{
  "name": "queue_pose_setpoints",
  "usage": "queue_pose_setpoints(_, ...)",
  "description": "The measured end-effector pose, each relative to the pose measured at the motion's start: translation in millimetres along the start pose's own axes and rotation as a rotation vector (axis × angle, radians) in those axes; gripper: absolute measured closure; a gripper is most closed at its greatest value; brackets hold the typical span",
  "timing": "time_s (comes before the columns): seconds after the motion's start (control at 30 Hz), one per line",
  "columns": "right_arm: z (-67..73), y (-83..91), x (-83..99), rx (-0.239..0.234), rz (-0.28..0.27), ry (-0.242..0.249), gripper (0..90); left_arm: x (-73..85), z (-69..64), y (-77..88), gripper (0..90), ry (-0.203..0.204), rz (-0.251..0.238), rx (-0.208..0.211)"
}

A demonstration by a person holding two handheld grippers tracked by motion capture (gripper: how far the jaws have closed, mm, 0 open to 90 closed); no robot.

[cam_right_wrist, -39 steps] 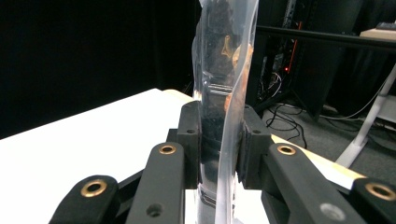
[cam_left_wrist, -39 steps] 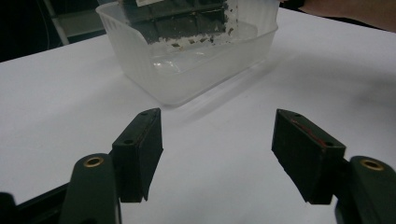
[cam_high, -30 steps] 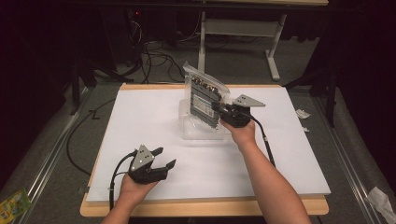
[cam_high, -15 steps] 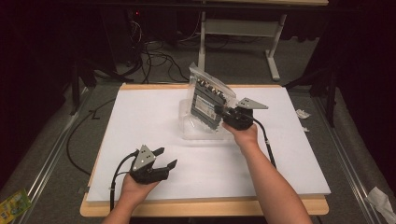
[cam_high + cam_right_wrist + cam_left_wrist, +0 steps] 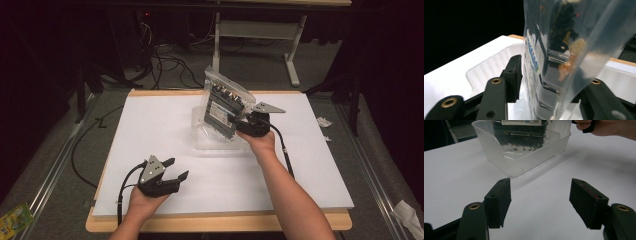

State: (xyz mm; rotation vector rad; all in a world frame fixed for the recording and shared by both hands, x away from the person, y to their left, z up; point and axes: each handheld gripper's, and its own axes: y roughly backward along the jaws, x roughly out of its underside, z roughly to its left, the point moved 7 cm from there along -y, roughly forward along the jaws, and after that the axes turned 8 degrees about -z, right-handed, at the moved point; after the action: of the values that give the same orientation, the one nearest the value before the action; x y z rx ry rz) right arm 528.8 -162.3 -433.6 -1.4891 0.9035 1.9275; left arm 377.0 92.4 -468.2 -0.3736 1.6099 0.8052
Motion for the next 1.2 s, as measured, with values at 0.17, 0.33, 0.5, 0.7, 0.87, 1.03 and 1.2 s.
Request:
queue_pose_setpoints(0.17, 0.4, 0.6, -3.7, 0.003, 0.012, 0.014, 42.2, 0.4, 0.2, -0.9, 34.2, 0.0, 0.002, 0.001)
queue_pose_setpoints(0.33, 1.8, 4.5, -7.1, -0.006, 0.019, 0.031, 29.8, 0.3, 0.4, -0.9, 34.2, 0.0, 0.0, 0.0)
queue_pose_setpoints(0.5, 2.7, 10.0, -7.2, 0.009, 0.064, 0.02, 19.2, 0.2, 0.4, -1.3, 34.0, -0.001, 0.001, 0.001)
queue_pose_setpoints(0.7, 4.9, 22.1, -6.5, 0.046, 0.076, 0.046, 16.4, -0.7, 0.3, -0.2, 33.4, 0.002, 0.0, -0.005)
queue_pose_setpoints(0.87, 6.3, 40.8, -7.4, 0.044, 0.061, 0.038, 15.7, -0.3, 1.8, 0.2, 29.5, 0.012, 0.012, -0.011)
queue_pose_setpoints(1.03, 8.4, 61.2, -7.7, 0.045, 0.033, 0.045, 12.7, -3.1, 5.2, 3.3, 26.6, 0.013, -0.001, -0.042)
queue_pose_setpoints(1.2, 10.1, 88.3, -5.5, 0.051, 0.014, 0.058, 12.7, -2.6, 4.9, 3.0, 25.0, 0.012, 0.003, -0.053)
